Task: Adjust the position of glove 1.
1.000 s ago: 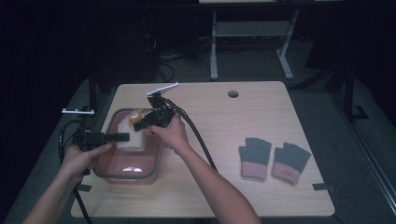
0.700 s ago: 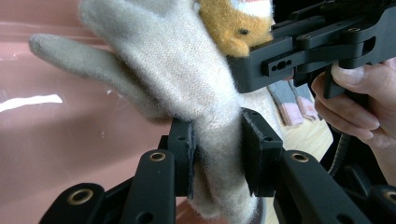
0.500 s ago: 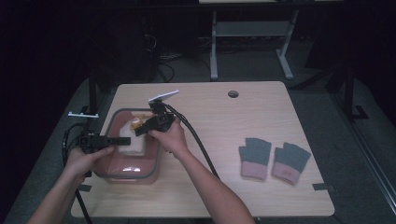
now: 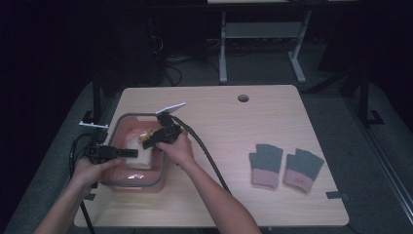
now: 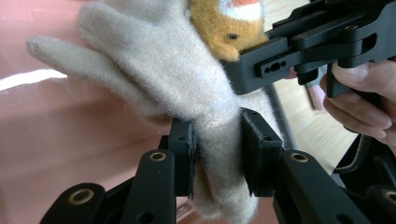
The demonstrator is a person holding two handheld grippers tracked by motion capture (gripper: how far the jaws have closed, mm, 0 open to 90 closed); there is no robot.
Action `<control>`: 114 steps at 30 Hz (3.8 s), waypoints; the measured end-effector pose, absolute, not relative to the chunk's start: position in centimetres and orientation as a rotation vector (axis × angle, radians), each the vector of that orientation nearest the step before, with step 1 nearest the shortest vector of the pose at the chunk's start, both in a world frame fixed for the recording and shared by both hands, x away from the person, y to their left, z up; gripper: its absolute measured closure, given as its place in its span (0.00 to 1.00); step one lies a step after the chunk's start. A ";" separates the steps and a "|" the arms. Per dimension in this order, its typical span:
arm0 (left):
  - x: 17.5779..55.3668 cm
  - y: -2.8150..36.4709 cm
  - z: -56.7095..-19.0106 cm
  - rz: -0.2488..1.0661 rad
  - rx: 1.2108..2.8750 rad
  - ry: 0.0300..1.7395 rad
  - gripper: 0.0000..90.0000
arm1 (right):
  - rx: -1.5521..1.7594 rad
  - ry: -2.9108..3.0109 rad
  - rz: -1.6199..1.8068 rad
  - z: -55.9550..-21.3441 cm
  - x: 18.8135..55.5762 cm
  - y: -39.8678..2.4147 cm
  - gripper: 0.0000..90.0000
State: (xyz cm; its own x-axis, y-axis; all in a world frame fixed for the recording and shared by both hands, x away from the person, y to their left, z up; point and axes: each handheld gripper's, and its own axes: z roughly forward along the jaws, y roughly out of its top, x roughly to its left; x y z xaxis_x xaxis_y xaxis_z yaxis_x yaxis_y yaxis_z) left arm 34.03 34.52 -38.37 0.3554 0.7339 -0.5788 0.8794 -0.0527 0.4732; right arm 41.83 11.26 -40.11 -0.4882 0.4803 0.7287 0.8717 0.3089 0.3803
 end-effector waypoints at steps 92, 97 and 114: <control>35.6 30.5 -37.6 0.013 2.179 1.520 0.74 | -1.227 -2.243 -1.124 -35.8 40.6 3.8 0.69; 35.3 29.9 -36.5 0.033 2.159 1.488 0.71 | -1.242 -2.237 -1.133 -35.6 40.5 2.6 0.68; 34.9 26.9 -34.3 0.066 2.129 1.373 0.66 | -1.279 -2.258 -1.152 -35.0 40.2 -0.7 0.65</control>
